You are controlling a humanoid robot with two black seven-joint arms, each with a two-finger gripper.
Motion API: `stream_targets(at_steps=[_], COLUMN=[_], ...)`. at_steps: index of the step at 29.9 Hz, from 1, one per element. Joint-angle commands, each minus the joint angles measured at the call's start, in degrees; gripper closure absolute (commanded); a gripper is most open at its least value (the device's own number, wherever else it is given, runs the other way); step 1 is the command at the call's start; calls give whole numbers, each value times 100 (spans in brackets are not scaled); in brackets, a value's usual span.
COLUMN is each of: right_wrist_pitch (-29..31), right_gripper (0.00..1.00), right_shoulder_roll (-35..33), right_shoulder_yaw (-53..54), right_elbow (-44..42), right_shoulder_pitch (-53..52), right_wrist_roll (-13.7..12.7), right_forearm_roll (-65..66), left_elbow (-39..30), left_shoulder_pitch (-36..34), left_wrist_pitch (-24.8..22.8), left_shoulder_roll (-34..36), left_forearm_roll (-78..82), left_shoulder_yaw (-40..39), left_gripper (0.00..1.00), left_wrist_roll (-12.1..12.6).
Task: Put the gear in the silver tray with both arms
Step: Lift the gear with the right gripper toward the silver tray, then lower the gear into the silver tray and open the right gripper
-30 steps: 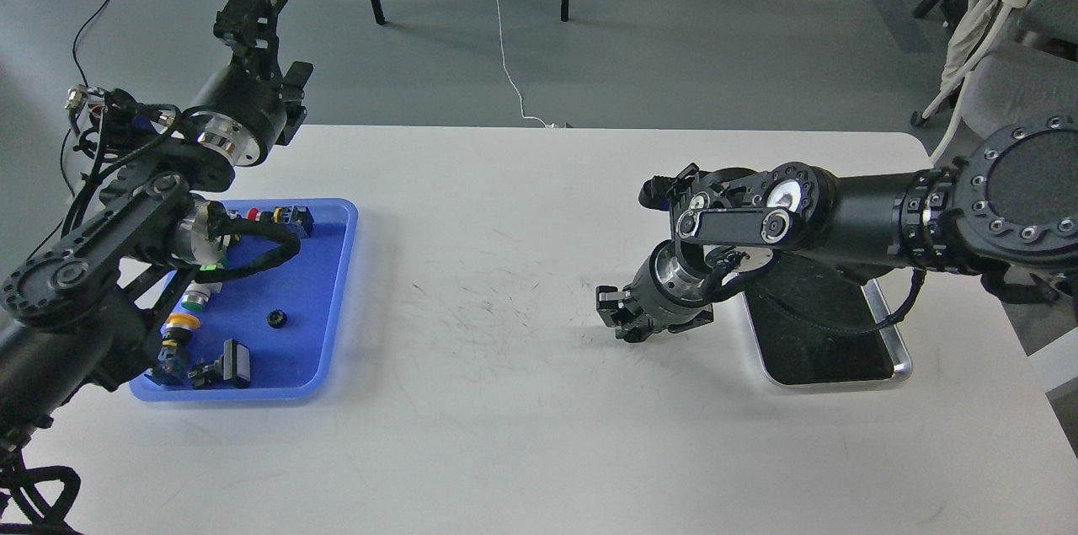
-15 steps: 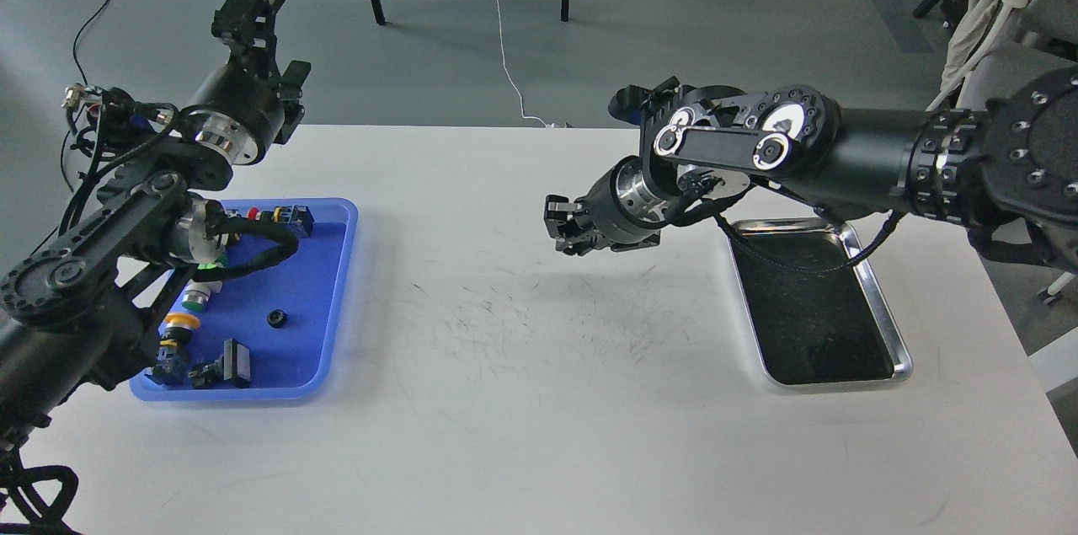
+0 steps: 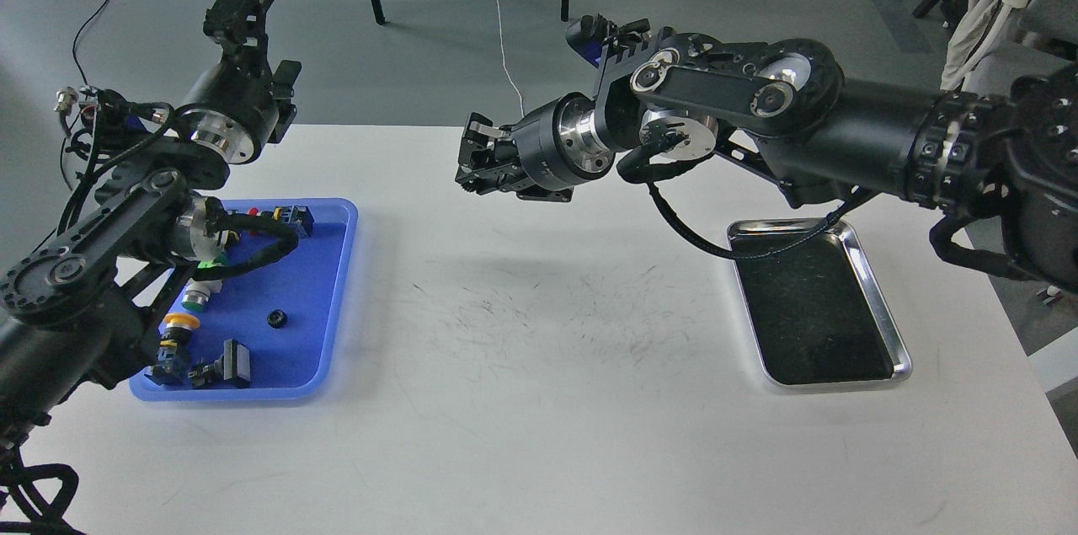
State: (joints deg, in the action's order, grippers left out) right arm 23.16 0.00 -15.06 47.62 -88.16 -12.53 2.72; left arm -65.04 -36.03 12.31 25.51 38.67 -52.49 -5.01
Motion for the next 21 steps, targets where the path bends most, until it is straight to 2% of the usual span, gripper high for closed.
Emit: stream_targets(at_steps=[1, 9, 17, 21], right_wrist_pitch=[13, 22, 84, 233], right_gripper=[99, 99, 99, 99], right_shoulder_roll=[0, 0, -3038, -3962], right_shoulder_yaw=[196, 214, 170, 205], right_elbow=[46, 546, 1548, 1549], right_shoulder_pitch=[150, 115, 246, 598], right_wrist_roll=[-4, -57, -65, -30], right_forearm_roll=[0, 184, 1317, 1871], left_elbow=[18, 62, 114, 185], left_shoulder_pitch=[8, 8, 17, 17], left_wrist_pitch=[17, 8, -1, -1], left_shoulder_roll=[103, 112, 33, -28], left_forearm_roll=[0, 0, 9, 9], left_shoulder_yaw=[2, 90, 99, 107], left_gripper=[2, 2, 2, 2], left_wrist_roll=[9, 27, 9, 9])
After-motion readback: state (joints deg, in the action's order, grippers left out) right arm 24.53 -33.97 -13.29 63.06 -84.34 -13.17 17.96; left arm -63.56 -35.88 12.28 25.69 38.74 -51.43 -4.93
